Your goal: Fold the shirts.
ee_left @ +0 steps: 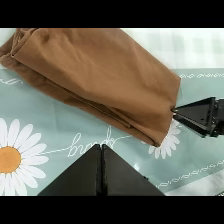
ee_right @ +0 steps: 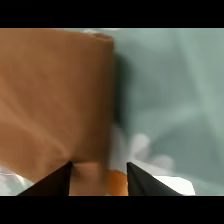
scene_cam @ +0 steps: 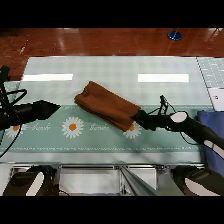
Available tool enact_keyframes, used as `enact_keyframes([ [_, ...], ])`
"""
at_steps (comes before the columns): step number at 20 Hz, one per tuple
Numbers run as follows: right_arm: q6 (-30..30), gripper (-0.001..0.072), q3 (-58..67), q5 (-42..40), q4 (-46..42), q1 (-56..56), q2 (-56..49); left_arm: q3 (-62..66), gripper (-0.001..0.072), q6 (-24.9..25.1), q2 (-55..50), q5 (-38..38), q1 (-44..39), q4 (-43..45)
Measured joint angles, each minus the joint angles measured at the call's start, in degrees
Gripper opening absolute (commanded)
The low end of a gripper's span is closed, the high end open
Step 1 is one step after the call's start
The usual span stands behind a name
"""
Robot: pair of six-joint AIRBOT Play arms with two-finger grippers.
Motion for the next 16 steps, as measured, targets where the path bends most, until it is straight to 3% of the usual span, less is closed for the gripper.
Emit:
enact_keyframes([
  [1, -2.7, 0.0393, 1.7, 1.1, 3.5, 0.3, -2.8, 0.0, 0.0018, 0.0, 0.0, 0.0, 0.0, 0.0],
  [2, -5.8, 0.0267, 3.7, 2.6, 6.6, 0.5, -5.8, 0.0, 0.0018, 0.0, 0.0, 0.0, 0.0, 0.0],
  [3, -8.2, 0.0052, 5.7, 4.1, 8.6, 0.7, -8.6, 0.0, 0.0018, 0.0, 0.0, 0.0, 0.0, 0.0],
  [4, -10.9, 0.0023, 8.2, 5.7, 10.3, 0.8, -11.2, 0.0, 0.0018, 0.0, 0.0, 0.0, 0.0, 0.0],
  [7, -16.9, 0.0023, 17.0, 11.9, 13.2, 0.9, -15.7, 0.0, 0.0018, 0.0, 0.0, 0.0, 0.0, 0.0],
  [9, -16.8, 0.0022, 25.4, 15.0, 10.3, 1.0, -16.6, 0.0, 0.0018, 0.0, 0.0, 0.0, 0.0, 0.0],
  [16, 0.3, 0.0022, 60.1, 27.2, -16.4, -2.9, -17.2, 0.0, 0.0018, 0.0, 0.0, 0.0, 0.0, 0.0],
])
